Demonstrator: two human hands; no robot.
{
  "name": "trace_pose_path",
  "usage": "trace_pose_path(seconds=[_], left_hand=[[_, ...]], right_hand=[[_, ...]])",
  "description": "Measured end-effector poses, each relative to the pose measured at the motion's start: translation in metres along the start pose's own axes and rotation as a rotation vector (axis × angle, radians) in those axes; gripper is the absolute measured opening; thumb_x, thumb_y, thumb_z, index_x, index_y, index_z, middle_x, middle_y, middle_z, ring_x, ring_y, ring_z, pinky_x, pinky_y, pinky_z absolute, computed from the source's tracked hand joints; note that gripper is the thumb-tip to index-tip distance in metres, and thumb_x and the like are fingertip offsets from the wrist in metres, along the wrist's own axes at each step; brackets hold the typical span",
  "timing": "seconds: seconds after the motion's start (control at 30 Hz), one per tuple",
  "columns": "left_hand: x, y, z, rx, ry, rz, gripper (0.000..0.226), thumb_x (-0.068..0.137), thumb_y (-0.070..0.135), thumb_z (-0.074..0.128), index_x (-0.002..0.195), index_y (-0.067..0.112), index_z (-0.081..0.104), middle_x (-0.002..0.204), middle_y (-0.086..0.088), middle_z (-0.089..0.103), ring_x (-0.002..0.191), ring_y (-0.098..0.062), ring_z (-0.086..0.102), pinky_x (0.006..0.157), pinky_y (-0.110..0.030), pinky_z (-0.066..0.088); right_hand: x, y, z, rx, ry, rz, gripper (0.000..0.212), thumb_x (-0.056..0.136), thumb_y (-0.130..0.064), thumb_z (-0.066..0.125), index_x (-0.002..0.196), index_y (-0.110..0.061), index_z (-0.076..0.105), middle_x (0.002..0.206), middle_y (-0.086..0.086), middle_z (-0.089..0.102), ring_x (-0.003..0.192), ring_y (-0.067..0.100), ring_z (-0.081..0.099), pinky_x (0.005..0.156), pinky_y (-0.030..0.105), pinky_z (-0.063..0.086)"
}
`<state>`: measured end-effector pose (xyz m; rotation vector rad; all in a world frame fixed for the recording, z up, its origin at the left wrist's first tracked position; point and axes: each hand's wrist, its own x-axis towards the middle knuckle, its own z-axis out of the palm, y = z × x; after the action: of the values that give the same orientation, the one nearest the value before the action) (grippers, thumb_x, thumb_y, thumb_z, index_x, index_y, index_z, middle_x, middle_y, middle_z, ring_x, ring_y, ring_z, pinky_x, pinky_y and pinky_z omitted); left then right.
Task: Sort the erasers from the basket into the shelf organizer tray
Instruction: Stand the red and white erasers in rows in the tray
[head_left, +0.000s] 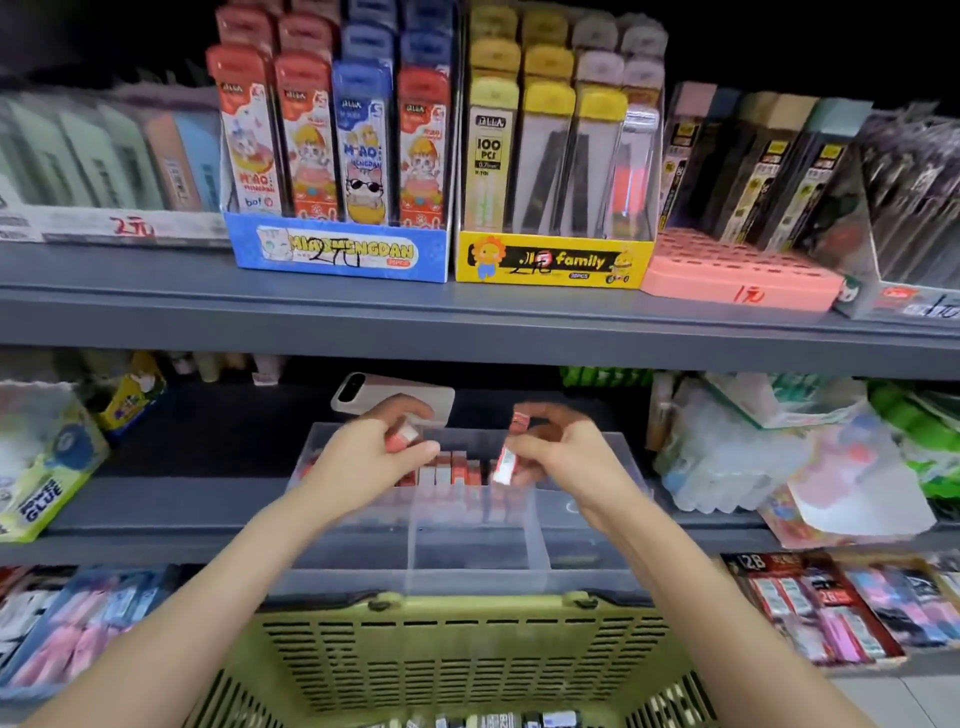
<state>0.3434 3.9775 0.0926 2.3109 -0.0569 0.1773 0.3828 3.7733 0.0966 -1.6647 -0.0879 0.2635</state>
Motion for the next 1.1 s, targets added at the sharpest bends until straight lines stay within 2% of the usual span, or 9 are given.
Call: trace_pose_path(seconds=[0.1,0.27,0.4,0.57,0.7,0.8,0.9,1.0,1.1], left_hand=[[0.006,0.003,0.006,-0.14,-0.038,-0.005,0.007,0.084,0.029,0.069,0.086,0.024,0.064,0.083,0.007,0.071,0.081,-0.007,0.061,0.072,-0.023,0.041],[0.005,0.013,0.017,-0.406,-0.161,-0.051,0.006,0.081,0.021,0.073,0.081,0.016,0.07,0.073,-0.003,0.073,0.076,-0.016,0.068,0.079,-0.031,0.051],[0.009,0.012,0.023,-0.366,-0.085,-0.042,0.008,0.079,0.017,0.075,0.073,0.016,0.068,0.061,0.004,0.068,0.058,-0.004,0.06,0.061,-0.015,0.047],[0.016,0.008,0.027,-0.284,-0.059,-0.015,0.012,0.079,0.023,0.075,0.072,0.024,0.066,0.069,0.009,0.069,0.065,0.002,0.06,0.061,-0.011,0.045],[0.015,-0.004,0.023,-0.296,-0.085,-0.051,0.004,0.088,0.023,0.064,0.085,0.019,0.062,0.086,0.004,0.072,0.086,-0.008,0.065,0.076,-0.026,0.048],[0.011,-0.006,0.019,-0.382,-0.085,-0.059,0.008,0.094,0.016,0.053,0.093,0.014,0.061,0.084,0.008,0.072,0.086,-0.002,0.063,0.076,-0.017,0.044],[0.009,-0.009,0.018,-0.269,-0.052,-0.004,0.012,0.096,0.018,0.049,0.095,0.012,0.059,0.089,-0.002,0.068,0.086,-0.013,0.059,0.074,-0.018,0.04],[0.007,-0.015,0.018,-0.149,-0.038,0.044,0.018,0.097,0.026,0.048,0.098,0.014,0.061,0.076,-0.003,0.061,0.072,-0.013,0.053,0.068,-0.025,0.038],[0.005,-0.02,0.019,-0.122,-0.006,0.051,0.017,0.096,0.028,0.049,0.098,0.017,0.062,0.064,0.013,0.052,0.06,0.0,0.048,0.058,-0.015,0.033]], right_hand=[[0.002,-0.001,0.001,0.093,-0.02,0.032,0.02,0.08,0.011,0.063,0.093,-0.004,0.056,0.077,0.01,0.06,0.057,0.017,0.067,0.058,0.026,0.058],[-0.003,-0.001,0.002,0.233,-0.09,0.074,0.017,0.081,0.011,0.06,0.089,-0.001,0.052,0.083,0.017,0.059,0.067,0.024,0.069,0.066,0.028,0.059],[-0.005,-0.004,-0.004,-0.032,-0.174,0.064,0.021,0.077,0.01,0.062,0.095,-0.002,0.061,0.074,0.011,0.063,0.059,0.016,0.062,0.06,0.018,0.054],[0.0,-0.014,-0.014,-0.35,-0.261,0.077,0.026,0.075,-0.003,0.064,0.092,-0.022,0.068,0.067,-0.004,0.064,0.06,0.004,0.055,0.055,0.01,0.042],[0.009,-0.017,-0.018,-0.389,-0.14,0.071,0.023,0.075,-0.001,0.06,0.08,-0.021,0.067,0.052,-0.009,0.061,0.043,0.005,0.049,0.043,0.017,0.042],[0.016,-0.015,-0.013,-0.237,-0.086,0.071,0.029,0.076,0.009,0.055,0.09,-0.016,0.062,0.066,-0.001,0.062,0.047,0.005,0.057,0.048,0.024,0.053],[0.024,-0.005,-0.004,-0.219,-0.043,0.008,0.039,0.072,0.009,0.061,0.089,-0.026,0.063,0.078,0.0,0.064,0.06,0.002,0.062,0.06,0.024,0.056],[0.032,0.005,0.002,-0.544,0.072,-0.107,0.028,0.065,-0.011,0.072,0.079,-0.032,0.06,0.081,-0.008,0.067,0.078,0.012,0.065,0.077,0.03,0.054],[0.033,0.008,0.007,-0.751,0.115,-0.142,0.034,0.063,-0.027,0.075,0.086,-0.039,0.054,0.082,-0.016,0.063,0.081,0.011,0.062,0.075,0.025,0.049]])
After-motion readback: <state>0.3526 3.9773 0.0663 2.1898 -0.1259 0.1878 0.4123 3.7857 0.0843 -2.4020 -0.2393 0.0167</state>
